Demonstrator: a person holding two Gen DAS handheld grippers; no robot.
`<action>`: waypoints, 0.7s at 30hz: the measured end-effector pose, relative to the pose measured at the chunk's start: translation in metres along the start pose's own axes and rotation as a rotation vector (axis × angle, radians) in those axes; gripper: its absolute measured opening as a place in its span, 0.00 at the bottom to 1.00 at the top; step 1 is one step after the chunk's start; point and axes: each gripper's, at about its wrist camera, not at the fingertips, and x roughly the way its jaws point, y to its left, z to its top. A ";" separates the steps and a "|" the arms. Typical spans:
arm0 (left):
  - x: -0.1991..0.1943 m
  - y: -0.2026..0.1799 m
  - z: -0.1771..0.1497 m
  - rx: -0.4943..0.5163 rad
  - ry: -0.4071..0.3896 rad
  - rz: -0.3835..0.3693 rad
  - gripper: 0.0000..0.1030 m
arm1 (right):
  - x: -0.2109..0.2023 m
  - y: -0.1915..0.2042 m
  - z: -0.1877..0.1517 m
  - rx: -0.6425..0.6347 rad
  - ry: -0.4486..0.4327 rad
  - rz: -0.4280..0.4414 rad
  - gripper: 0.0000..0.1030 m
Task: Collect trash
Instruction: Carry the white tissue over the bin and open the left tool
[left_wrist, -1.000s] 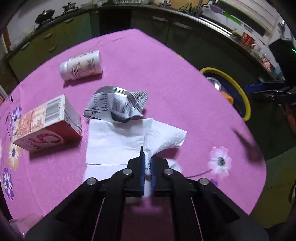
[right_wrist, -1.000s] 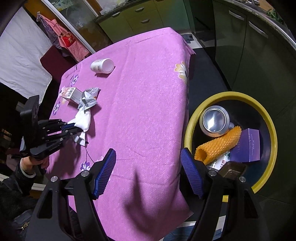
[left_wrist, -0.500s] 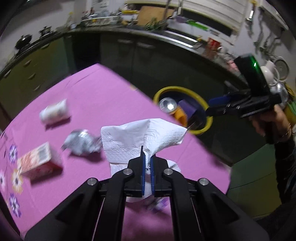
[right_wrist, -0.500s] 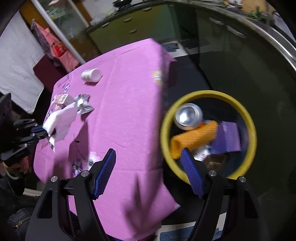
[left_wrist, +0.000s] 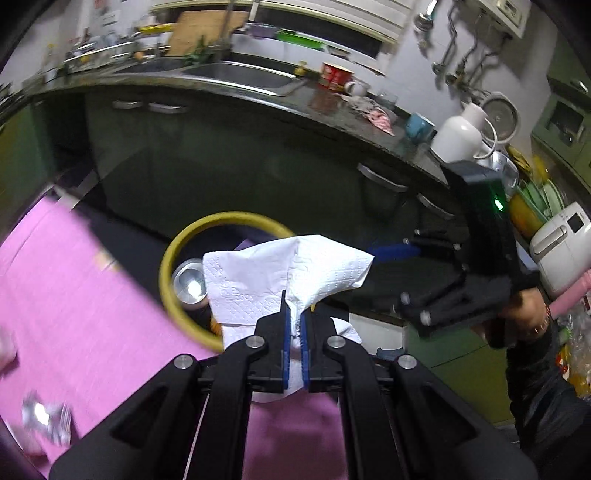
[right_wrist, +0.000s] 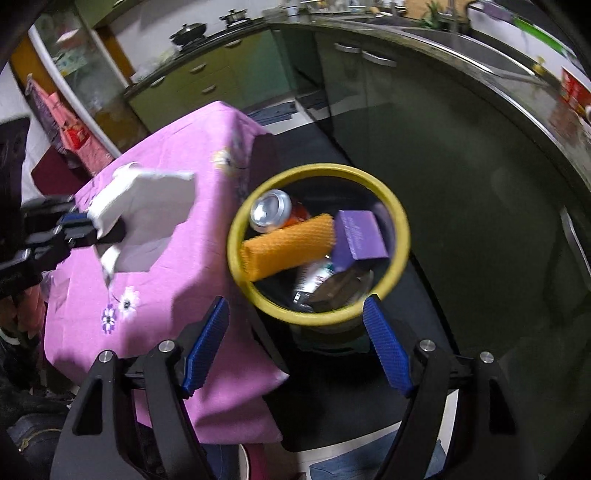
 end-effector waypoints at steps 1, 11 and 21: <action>0.009 -0.002 0.005 0.004 0.004 -0.004 0.04 | 0.000 -0.004 -0.001 0.008 0.001 0.001 0.72; 0.113 0.003 0.026 0.036 0.094 0.082 0.04 | -0.013 -0.035 -0.024 0.069 -0.004 -0.020 0.72; 0.124 0.005 0.029 0.120 0.087 0.237 0.63 | -0.013 -0.033 -0.030 0.084 0.004 -0.012 0.73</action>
